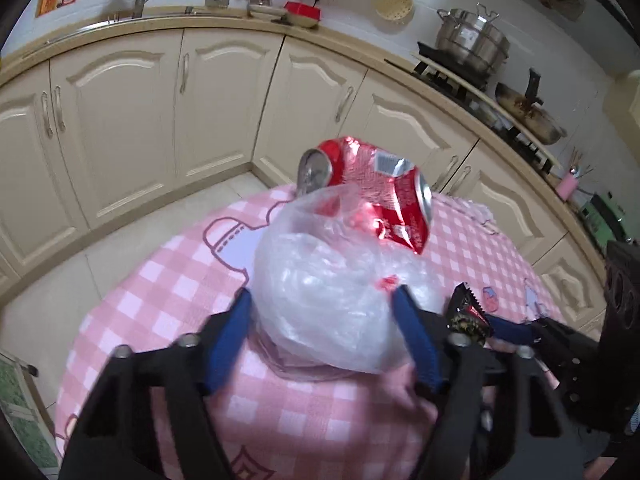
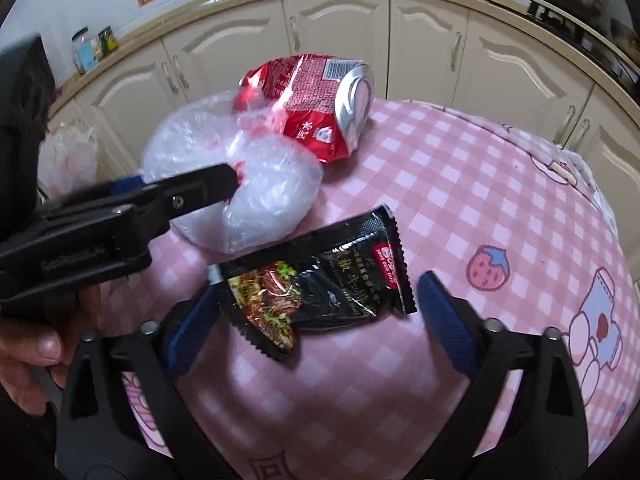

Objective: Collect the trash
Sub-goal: 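Grasp the white plastic bag with the left gripper while the right gripper grasps the black snack bag, then carry the plastic bag and snack bag over the blue bin and open both grippers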

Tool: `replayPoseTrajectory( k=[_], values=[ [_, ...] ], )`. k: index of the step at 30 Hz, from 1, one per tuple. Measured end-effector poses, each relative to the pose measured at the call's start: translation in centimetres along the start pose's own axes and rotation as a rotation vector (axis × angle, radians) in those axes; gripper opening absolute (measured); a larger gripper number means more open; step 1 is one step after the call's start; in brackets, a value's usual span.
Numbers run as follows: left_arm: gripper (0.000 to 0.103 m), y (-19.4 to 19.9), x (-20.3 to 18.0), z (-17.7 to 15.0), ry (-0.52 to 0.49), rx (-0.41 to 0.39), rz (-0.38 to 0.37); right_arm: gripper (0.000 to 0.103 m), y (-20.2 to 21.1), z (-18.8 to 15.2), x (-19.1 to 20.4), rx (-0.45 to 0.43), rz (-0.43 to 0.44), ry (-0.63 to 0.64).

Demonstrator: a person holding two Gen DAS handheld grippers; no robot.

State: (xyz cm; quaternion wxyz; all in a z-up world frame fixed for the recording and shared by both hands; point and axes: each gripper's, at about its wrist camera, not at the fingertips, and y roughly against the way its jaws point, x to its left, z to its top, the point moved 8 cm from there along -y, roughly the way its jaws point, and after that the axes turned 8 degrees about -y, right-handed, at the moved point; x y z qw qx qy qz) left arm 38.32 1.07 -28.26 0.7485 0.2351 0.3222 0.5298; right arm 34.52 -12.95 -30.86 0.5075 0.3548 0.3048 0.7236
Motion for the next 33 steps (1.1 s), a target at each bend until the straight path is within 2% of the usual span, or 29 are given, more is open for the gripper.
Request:
replayPoseTrajectory(
  k=[2,8,21,29,33],
  values=[
    [0.055,0.2,-0.2,-0.1,-0.013,-0.010,0.018,0.063,0.4,-0.1,-0.3,0.005,0.011,-0.011],
    [0.045,1.4,-0.7,-0.3,-0.031,-0.025,0.038,0.048,2.1,-1.3,-1.0,0.016,0.045,-0.037],
    [0.041,5.6,-3.1,-3.2,-0.056,-0.054,0.025,0.046,6.7,-4.7,-3.6,-0.033,0.074,-0.148],
    [0.041,7.9,-7.6,-4.4,-0.136,-0.061,-0.013,0.046,10.8,-6.4,-6.0,-0.099,0.070,-0.220],
    [0.041,9.2,-10.9,-4.4,-0.183,-0.083,-0.044,0.046,14.5,-7.1,-8.3,-0.165,0.051,-0.264]
  ],
)
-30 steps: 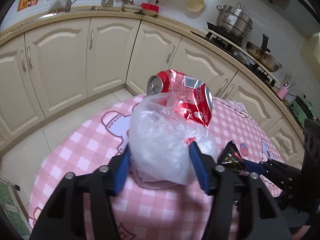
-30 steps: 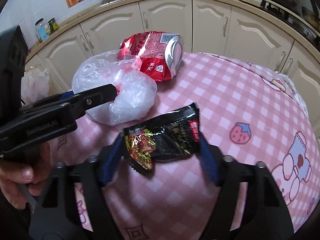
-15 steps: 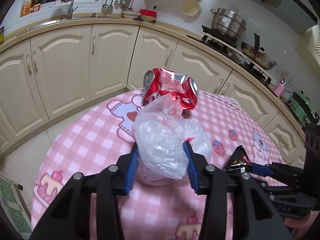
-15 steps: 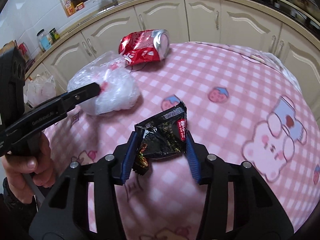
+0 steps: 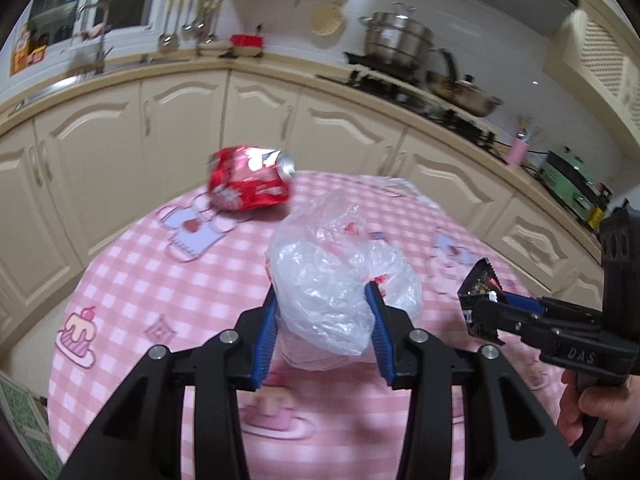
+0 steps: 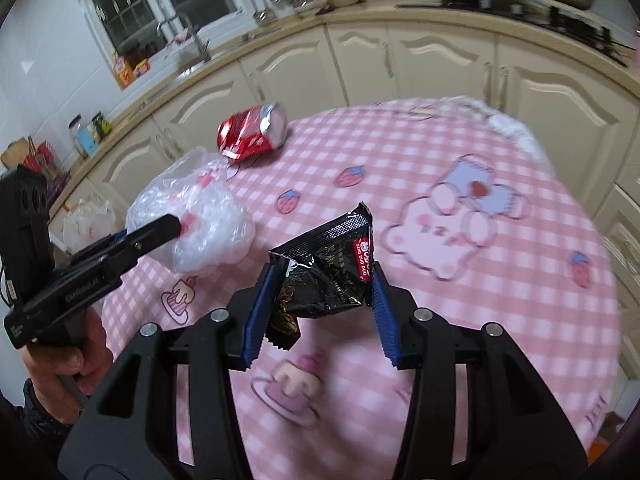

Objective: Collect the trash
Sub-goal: 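Carry the plastic bag and snack bag over the blue bin and open both grippers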

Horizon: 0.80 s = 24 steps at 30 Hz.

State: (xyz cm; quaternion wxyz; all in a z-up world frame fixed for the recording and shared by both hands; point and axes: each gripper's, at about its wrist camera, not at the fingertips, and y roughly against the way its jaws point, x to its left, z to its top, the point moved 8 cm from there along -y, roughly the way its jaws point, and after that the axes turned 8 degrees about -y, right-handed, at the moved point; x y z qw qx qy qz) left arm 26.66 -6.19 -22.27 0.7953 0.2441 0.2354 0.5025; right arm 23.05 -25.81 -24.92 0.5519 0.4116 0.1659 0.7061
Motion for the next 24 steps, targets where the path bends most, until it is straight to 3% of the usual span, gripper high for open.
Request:
replayPoseTrajectory(
  k=[7,13,19,24],
  values=[
    [0.041,2.6,-9.2,2.1,-0.112,-0.059,-0.103,0.046,9.1,1.2,-5.3,-0.152,-0.018,-0.094],
    [0.041,3.3,-20.1,1.9,-0.244,-0.055,-0.258,0.046,19.3,0.1,-13.2,-0.287,-0.144,-0.198],
    [0.041,1.9,-32.6,-1.4,-0.382,0.018,-0.419,0.046,27.0,-5.9,-23.8,-0.341,-0.300,-0.390],
    [0.041,-0.6,-41.3,-6.1,-0.469,0.128,-0.510,0.046,27.9,-12.9,-31.3,-0.300,-0.375,-0.552]
  ],
)
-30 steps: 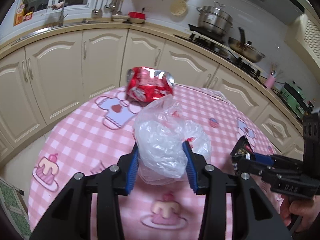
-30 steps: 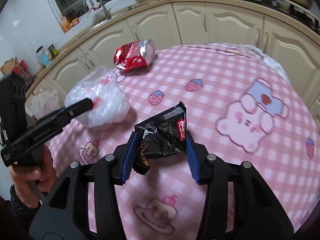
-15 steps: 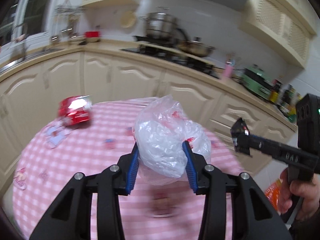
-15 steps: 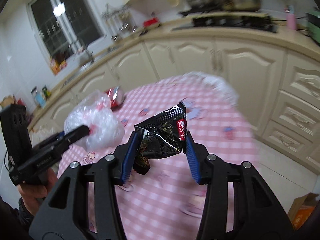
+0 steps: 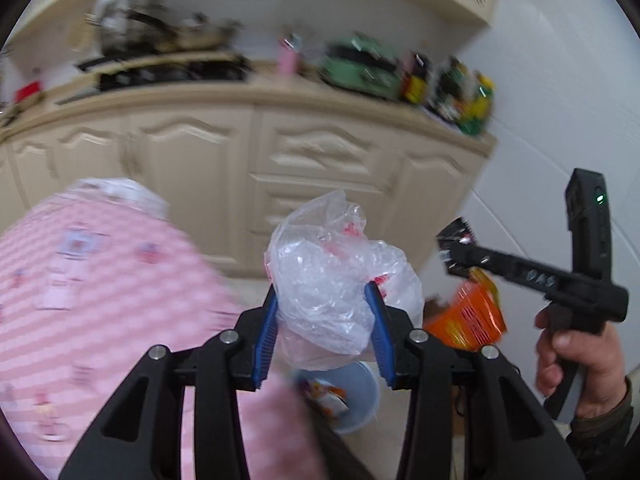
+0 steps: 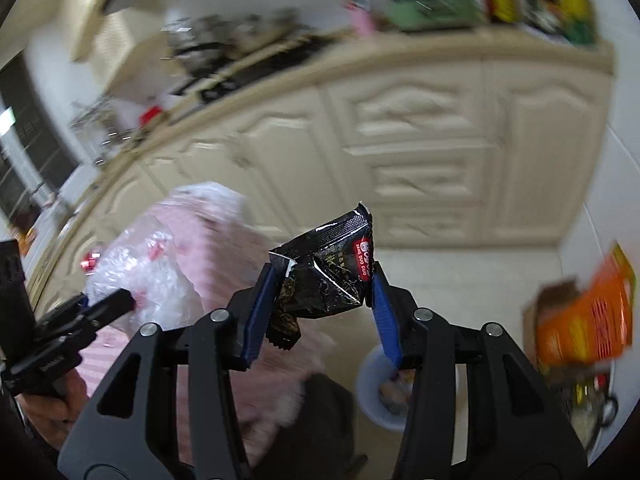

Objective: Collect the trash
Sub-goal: 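Carry the plastic bag and snack bag over the blue bin and open both grippers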

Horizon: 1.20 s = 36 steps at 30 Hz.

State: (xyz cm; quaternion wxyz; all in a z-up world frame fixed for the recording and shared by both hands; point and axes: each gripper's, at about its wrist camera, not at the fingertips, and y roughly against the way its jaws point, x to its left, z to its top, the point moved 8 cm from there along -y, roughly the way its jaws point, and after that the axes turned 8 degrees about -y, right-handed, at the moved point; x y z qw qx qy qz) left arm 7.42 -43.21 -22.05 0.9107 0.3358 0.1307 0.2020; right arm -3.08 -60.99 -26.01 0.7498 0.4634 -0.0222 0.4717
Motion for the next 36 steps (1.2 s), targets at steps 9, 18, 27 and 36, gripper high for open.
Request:
replayPoseTrajectory(
  k=[9,18,27,36],
  values=[
    [0.041,-15.6,-6.5,-6.9,-0.027,0.358,-0.029,0.046,-8.7,-8.2,-12.4,0.227,-0.088,-0.211],
    [0.046,-25.0,-7.3,-12.9,-0.175,0.626,0.044,0.049,-15.4,-14.6,-16.6,0.384,-0.076,-0.342],
    [0.079,-25.4,-5.6,-13.2,-0.129,0.664,0.095,0.097,-16.7,-15.5,-17.9,0.390,-0.113,-0.397],
    [0.084,-23.9,-5.7,-10.7,-0.107,0.597,0.096,0.097,-16.1,-14.8,-17.9,0.370,-0.156,-0.387]
  ],
)
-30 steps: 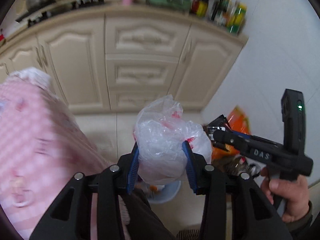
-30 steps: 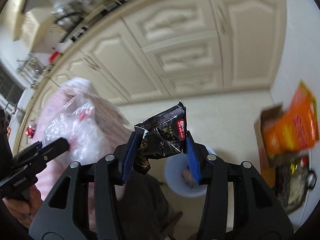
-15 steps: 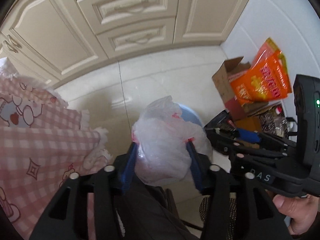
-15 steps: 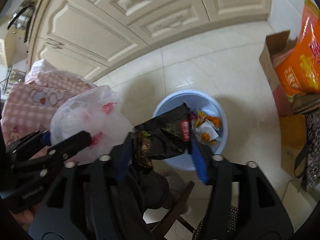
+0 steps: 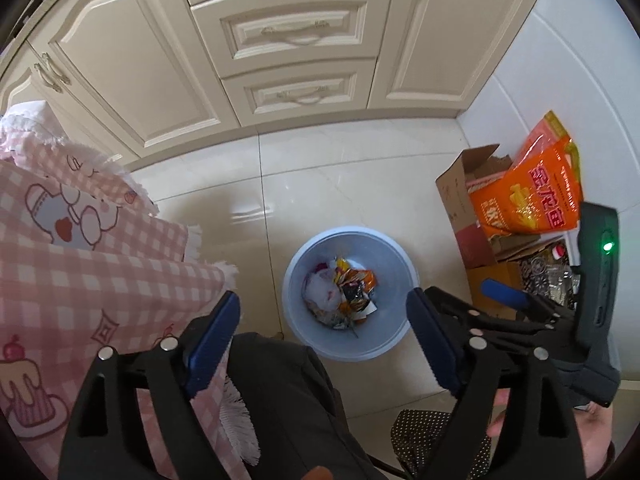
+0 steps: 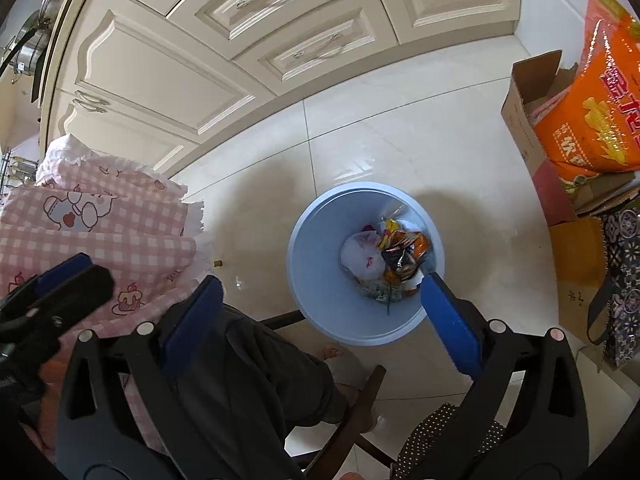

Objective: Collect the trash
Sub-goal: 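Carry the plastic bag and snack bag over the blue bin and open both grippers, then return both grippers to the table toward the crushed red can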

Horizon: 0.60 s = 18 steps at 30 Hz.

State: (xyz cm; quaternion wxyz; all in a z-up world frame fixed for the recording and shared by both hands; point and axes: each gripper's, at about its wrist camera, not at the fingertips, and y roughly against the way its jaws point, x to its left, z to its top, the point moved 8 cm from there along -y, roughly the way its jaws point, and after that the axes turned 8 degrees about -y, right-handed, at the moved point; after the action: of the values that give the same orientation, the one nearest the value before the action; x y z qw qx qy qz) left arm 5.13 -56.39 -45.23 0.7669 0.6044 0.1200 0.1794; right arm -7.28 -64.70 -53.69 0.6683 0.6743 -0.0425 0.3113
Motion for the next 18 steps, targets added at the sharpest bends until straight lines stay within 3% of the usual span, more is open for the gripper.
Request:
replayPoseTrajectory(
  k=[12,18],
  values=[
    [0.086,4.6,0.0,0.4,0.010,-0.104,-0.051,0.097,3.2,0.3,2.3,-0.065,-0.035,0.052],
    [0.086,9.5,1.0,0.6,0.032,-0.220,-0.080,0.097,7.2,1.0,5.7,-0.149,-0.031,0.112]
  ],
)
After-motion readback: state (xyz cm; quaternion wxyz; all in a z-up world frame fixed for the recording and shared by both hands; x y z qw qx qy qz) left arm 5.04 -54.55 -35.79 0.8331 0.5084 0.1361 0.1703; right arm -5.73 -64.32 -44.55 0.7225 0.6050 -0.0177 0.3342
